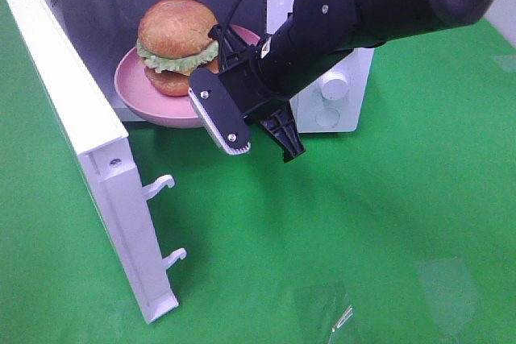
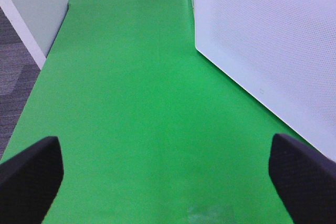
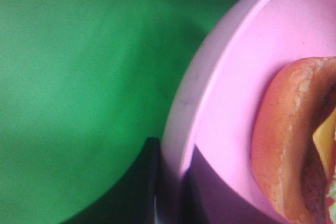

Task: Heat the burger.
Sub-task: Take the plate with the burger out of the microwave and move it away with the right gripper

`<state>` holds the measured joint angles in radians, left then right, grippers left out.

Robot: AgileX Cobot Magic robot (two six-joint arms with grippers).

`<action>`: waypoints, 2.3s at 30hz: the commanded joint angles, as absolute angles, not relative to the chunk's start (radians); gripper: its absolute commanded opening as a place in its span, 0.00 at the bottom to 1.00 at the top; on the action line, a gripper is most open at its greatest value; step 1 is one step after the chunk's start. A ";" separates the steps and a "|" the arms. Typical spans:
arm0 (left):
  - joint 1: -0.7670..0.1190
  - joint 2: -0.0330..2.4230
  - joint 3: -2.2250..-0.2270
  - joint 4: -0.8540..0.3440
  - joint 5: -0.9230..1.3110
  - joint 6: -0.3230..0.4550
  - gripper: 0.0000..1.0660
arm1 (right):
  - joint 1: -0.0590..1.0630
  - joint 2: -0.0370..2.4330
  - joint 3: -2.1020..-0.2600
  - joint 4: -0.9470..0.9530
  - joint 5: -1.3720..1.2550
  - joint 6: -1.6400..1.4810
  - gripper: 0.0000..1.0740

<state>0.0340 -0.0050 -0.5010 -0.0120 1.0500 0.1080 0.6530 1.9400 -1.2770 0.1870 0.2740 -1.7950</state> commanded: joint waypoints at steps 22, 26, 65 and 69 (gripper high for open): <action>0.033 -0.024 -0.498 -0.015 1.037 0.106 0.94 | 0.712 1.648 -0.952 0.111 0.170 -1.648 0.00; 0.033 -0.024 -0.498 -0.015 1.037 0.106 0.94 | 0.720 1.570 -0.888 0.061 0.171 -1.564 0.00; 0.033 -0.024 -0.498 -0.015 1.037 0.106 0.94 | 0.736 1.015 -0.630 -0.410 0.646 -0.678 0.00; 0.033 -0.024 -0.498 -0.015 1.037 0.106 0.94 | 0.736 1.015 -0.630 -0.437 0.667 -0.575 0.00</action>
<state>0.0340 -0.0050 -0.5010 -0.0120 1.0500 0.1080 0.7330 1.0300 -0.6230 -0.3820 0.7020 -0.6230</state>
